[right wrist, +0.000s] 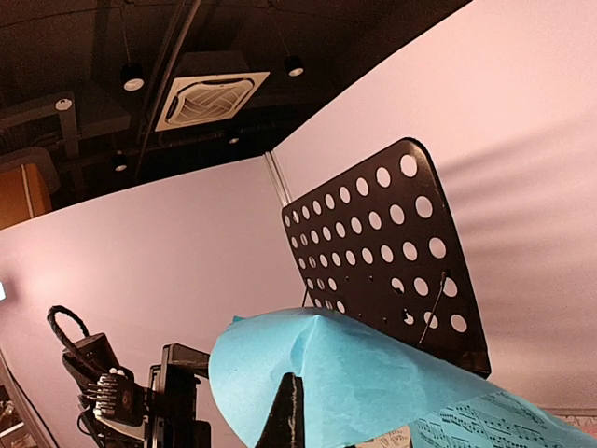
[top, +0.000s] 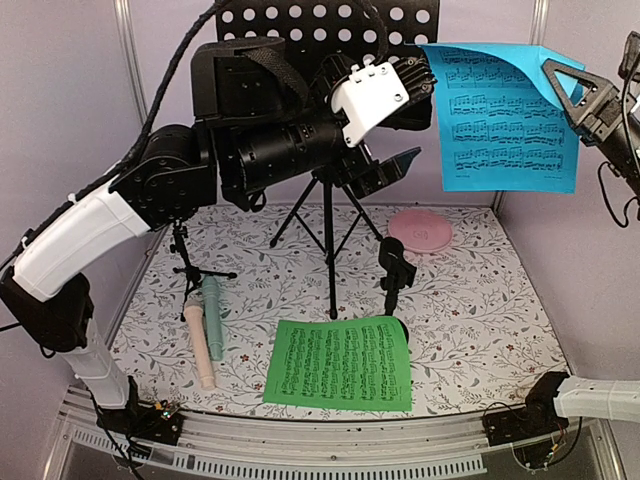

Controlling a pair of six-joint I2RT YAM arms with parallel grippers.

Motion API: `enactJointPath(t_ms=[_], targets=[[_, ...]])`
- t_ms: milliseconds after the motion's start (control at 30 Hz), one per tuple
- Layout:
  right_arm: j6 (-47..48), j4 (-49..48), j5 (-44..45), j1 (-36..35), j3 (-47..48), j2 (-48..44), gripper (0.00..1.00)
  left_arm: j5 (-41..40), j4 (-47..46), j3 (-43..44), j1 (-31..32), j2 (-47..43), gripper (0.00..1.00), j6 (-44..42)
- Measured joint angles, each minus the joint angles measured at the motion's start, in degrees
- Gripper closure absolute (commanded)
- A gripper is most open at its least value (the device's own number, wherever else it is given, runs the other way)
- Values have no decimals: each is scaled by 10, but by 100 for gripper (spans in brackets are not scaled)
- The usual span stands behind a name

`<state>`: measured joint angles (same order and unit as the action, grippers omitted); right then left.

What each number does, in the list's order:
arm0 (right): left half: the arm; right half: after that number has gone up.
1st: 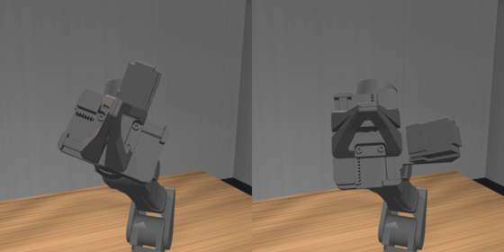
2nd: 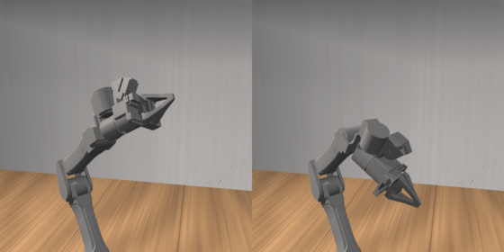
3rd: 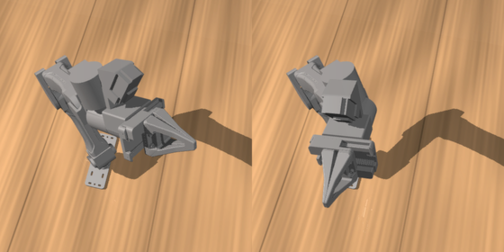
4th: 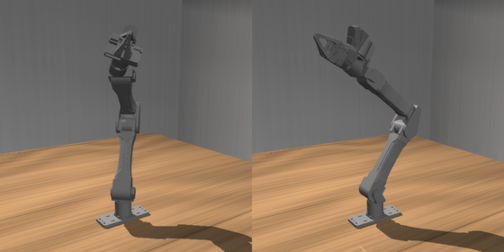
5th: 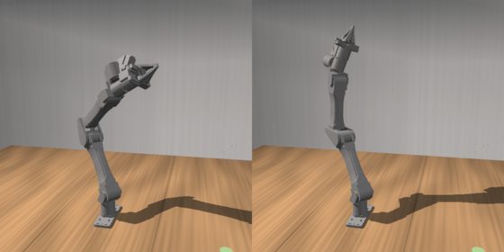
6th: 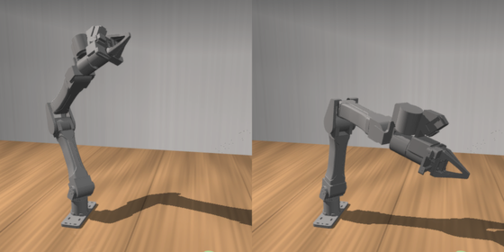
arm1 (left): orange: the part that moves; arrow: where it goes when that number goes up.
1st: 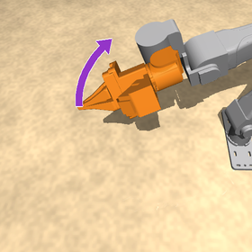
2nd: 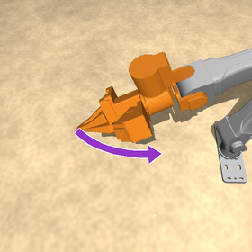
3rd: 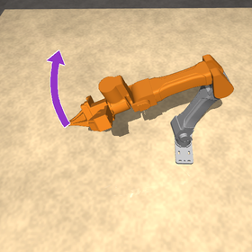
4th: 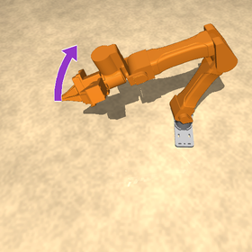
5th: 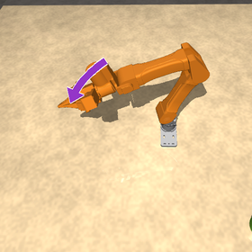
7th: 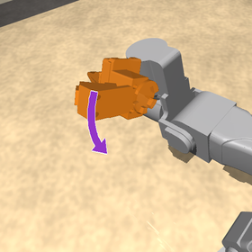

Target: Pack up the instrument practice props

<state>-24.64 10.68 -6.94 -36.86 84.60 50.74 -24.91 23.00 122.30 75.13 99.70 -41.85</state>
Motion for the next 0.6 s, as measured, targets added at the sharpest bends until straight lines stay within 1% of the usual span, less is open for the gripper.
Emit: enactJointPath(t_ms=[167, 367, 600], targets=[[-27, 6, 5, 0, -31, -23, 100, 0, -5, 0, 6, 1, 1, 5], [-78, 38, -13, 0, -77, 0, 100, 1, -4, 1, 12, 2, 1, 23], [-119, 28, -47, 0, -111, 19, 100, 19, 24, 5, 14, 22, 1, 75]])
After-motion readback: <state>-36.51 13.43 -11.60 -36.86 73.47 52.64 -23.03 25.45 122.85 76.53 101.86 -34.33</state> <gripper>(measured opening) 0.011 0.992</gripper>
